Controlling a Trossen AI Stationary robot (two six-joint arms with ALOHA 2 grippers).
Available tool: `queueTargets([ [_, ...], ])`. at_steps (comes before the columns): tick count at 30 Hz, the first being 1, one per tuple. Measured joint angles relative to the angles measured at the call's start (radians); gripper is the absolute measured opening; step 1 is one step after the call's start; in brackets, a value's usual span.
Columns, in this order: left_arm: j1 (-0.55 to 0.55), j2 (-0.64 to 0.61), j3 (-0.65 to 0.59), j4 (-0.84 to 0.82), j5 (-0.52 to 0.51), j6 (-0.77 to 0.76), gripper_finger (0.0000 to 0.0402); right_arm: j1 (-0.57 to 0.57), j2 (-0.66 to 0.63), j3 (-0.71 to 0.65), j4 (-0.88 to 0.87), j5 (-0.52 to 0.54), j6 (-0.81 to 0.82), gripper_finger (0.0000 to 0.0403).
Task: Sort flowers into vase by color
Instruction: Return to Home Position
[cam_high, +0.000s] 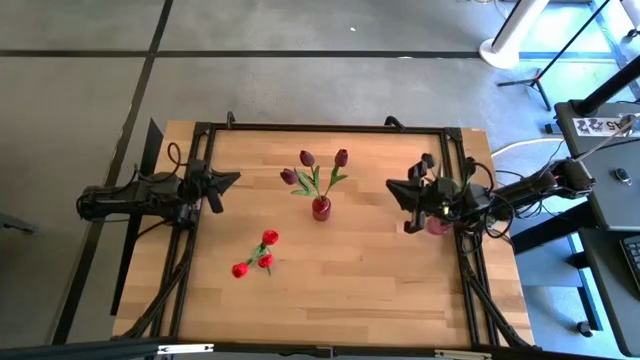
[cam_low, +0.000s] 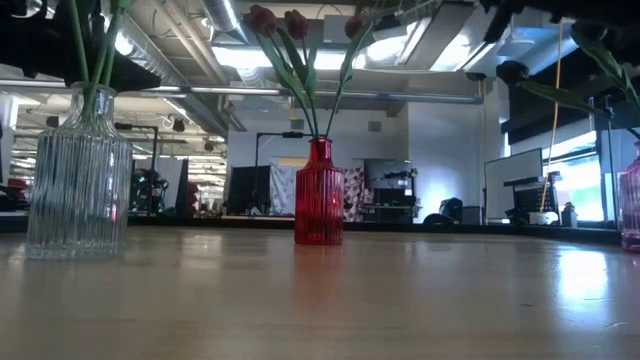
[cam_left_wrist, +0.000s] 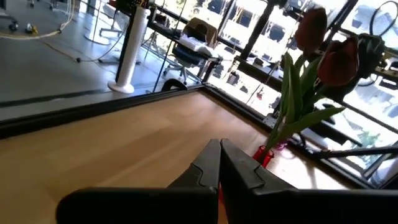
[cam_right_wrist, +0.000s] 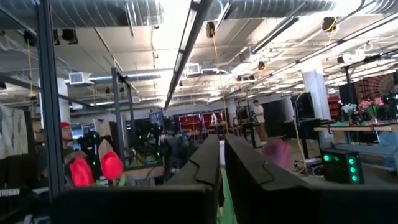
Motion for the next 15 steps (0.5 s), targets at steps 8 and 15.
queueTargets([
  [8,0.0,-0.001,0.0,-0.037,0.058,0.028,0.0,0.0,-0.043,-0.087,0.003,0.0,0.054,0.0028],
  [15,0.0,-0.001,0.0,-0.058,0.078,0.151,0.0,0.0,-0.135,-0.169,0.0,0.009,0.081,0.0028],
])
